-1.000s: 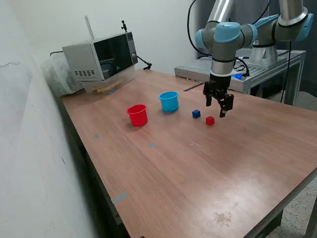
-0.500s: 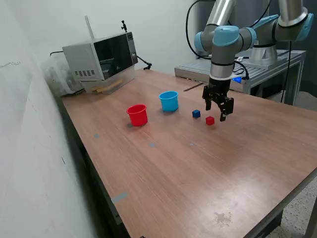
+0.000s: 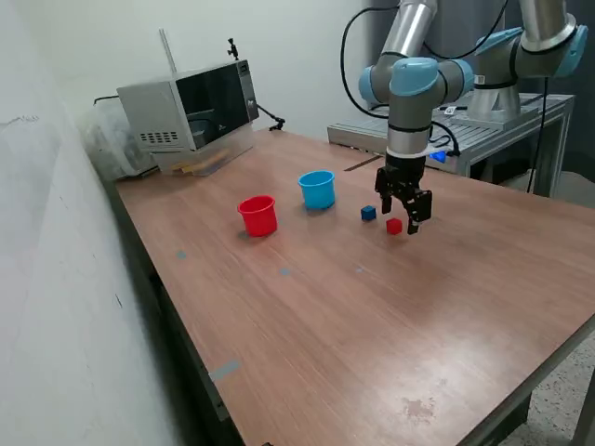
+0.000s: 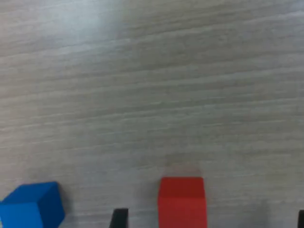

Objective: Place red objects in the red bin, and blue objects in the blue bin.

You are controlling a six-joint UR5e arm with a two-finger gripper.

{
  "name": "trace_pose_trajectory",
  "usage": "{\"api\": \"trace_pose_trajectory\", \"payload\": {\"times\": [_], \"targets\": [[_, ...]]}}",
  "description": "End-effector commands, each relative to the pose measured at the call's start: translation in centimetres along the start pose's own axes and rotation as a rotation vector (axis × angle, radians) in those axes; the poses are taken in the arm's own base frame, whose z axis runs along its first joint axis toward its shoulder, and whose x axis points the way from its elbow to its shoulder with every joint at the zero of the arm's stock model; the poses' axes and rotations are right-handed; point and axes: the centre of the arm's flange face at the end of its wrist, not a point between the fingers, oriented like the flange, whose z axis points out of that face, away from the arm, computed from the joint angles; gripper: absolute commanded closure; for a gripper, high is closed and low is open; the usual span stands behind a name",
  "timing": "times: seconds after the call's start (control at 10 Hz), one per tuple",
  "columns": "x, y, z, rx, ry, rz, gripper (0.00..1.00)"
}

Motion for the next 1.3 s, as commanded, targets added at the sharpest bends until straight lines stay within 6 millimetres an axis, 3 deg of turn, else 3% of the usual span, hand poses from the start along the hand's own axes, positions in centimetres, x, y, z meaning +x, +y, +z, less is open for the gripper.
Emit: {"api": "trace_pose_trajectory", "payload": {"times": [0.0, 0.6, 1.2], "targets": [[-1.39, 0.87, 0.79, 0.011, -0.002, 0.023, 0.00], [-1.96, 0.81, 1.23, 0.021, -0.006, 0.031, 0.00], [-1.31, 0.20, 1.35, 0.027, -0.007, 0.018, 0.00]]}}
